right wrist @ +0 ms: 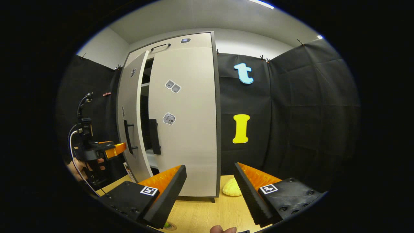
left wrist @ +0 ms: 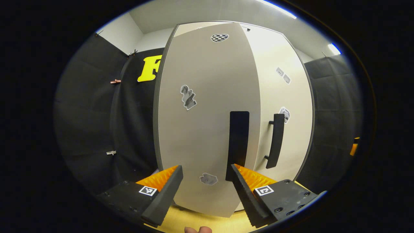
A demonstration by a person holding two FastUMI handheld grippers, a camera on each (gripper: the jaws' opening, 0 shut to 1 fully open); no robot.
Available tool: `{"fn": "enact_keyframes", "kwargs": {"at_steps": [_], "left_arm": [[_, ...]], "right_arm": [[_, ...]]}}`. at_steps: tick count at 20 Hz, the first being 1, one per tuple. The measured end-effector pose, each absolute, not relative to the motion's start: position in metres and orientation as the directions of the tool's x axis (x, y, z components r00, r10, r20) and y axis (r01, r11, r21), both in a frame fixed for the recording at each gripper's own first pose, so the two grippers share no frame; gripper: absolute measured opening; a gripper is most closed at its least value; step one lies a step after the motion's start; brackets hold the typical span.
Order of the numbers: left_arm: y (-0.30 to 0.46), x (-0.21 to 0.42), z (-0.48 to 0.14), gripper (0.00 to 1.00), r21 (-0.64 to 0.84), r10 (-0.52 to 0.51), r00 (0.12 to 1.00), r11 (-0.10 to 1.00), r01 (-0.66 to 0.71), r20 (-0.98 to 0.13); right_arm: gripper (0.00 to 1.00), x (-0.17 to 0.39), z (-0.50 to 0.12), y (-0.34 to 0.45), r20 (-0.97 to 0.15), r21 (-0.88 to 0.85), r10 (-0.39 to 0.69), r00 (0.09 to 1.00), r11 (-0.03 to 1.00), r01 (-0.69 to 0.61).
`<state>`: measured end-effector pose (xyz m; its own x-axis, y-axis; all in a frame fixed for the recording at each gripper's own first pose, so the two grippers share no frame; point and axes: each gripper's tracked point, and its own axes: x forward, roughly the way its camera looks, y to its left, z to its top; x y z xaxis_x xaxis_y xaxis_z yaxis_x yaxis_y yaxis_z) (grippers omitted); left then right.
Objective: Grasp the bottle in the cabinet with the left hand and place it on the coaster, then close the right door with the right hand and the left door with the left hand.
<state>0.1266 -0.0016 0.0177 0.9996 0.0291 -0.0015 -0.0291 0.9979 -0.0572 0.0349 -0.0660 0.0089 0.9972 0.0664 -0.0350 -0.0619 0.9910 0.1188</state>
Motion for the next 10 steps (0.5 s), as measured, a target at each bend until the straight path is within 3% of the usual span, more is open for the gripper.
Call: {"fn": "enact_keyframes", "kwargs": {"at_steps": [10], "left_arm": [[0.029, 0.033, 0.047, 0.94, -0.008, 0.028, 0.998, 1.000, -0.027, 0.053]], "right_arm": [[0.98, 0.022, 0.030, -0.042, 0.015, 0.109, 0.047, 0.999, 0.993, -0.049]]}}
